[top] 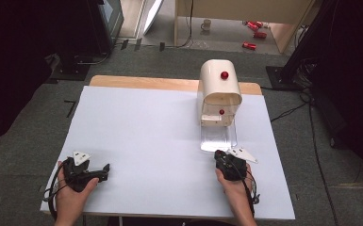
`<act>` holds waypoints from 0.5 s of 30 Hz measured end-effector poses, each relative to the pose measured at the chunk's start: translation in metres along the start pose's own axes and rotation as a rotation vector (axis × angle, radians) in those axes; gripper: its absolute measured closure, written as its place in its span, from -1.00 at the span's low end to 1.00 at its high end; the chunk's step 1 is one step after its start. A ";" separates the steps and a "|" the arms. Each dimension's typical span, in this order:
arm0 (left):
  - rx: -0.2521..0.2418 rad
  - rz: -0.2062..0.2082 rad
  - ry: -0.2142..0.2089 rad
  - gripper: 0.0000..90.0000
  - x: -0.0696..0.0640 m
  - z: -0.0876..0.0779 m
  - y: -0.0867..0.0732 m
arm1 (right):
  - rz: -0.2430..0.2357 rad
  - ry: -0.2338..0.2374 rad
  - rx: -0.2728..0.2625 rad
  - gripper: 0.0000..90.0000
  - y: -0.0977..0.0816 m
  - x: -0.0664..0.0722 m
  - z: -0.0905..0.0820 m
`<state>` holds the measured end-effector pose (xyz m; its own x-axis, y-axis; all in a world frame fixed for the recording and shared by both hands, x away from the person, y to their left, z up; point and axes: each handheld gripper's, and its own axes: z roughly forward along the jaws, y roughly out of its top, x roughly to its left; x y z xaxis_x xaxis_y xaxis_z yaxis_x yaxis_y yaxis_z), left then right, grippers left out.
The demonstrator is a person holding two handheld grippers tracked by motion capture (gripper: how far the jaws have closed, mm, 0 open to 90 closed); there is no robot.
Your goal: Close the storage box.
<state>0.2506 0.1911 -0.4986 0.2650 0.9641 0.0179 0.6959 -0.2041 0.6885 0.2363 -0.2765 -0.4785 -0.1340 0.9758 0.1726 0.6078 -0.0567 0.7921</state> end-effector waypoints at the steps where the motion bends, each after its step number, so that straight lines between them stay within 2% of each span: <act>1: 0.000 0.000 0.000 -0.99 0.000 0.000 0.000 | 0.002 -0.002 -0.003 0.67 0.001 0.000 0.000; 15: 0.000 0.000 0.000 -0.99 0.000 0.000 0.000 | -0.005 -0.013 -0.023 0.67 0.023 -0.004 0.003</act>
<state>0.2506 0.1911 -0.4986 0.2650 0.9641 0.0180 0.6959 -0.2041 0.6885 0.2532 -0.2809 -0.4629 -0.1268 0.9788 0.1607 0.5890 -0.0561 0.8062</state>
